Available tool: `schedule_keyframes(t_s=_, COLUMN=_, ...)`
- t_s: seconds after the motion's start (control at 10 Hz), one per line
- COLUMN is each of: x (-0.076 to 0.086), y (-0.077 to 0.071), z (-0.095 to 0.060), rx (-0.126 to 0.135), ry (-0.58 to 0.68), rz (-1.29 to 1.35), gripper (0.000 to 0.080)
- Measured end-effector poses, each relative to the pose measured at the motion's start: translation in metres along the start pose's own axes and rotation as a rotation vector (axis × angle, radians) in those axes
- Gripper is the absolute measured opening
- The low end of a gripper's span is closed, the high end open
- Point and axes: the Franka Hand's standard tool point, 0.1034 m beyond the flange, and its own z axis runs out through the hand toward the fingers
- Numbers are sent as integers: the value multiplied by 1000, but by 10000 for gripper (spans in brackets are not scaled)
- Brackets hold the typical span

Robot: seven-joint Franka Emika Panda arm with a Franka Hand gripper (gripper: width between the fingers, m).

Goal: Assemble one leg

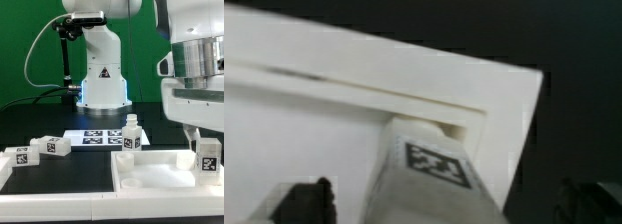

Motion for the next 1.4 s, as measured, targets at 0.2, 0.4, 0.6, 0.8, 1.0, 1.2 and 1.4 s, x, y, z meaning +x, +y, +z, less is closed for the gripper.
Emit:
schedule_keyframes(t_s=0.2, x=1, y=0, z=0, rx=-1, ry=1, rz=-92, gripper=645)
schedule_keyframes(t_s=0.4, x=1, y=0, z=0, rx=-2, ry=3, rz=-207, gripper=648)
schedule_keyframes(t_s=0.6, x=6, y=-3, z=-4, rx=-49, ry=30, rz=-629, gripper=648)
schedule_keyframes(t_s=0.8, x=6, y=-2, z=-4, rx=-49, ry=30, rz=-622, gripper=518)
schedule_keyframes(t_s=1.0, x=6, y=-2, z=-4, rx=-49, ry=30, rz=-603, gripper=379)
schedule_keyframes(t_s=1.2, x=8, y=0, z=-3, rx=-53, ry=30, rz=-535, gripper=288)
schedule_keyframes(t_s=1.4, x=10, y=1, z=-4, rx=-54, ry=39, rz=-266, gripper=288)
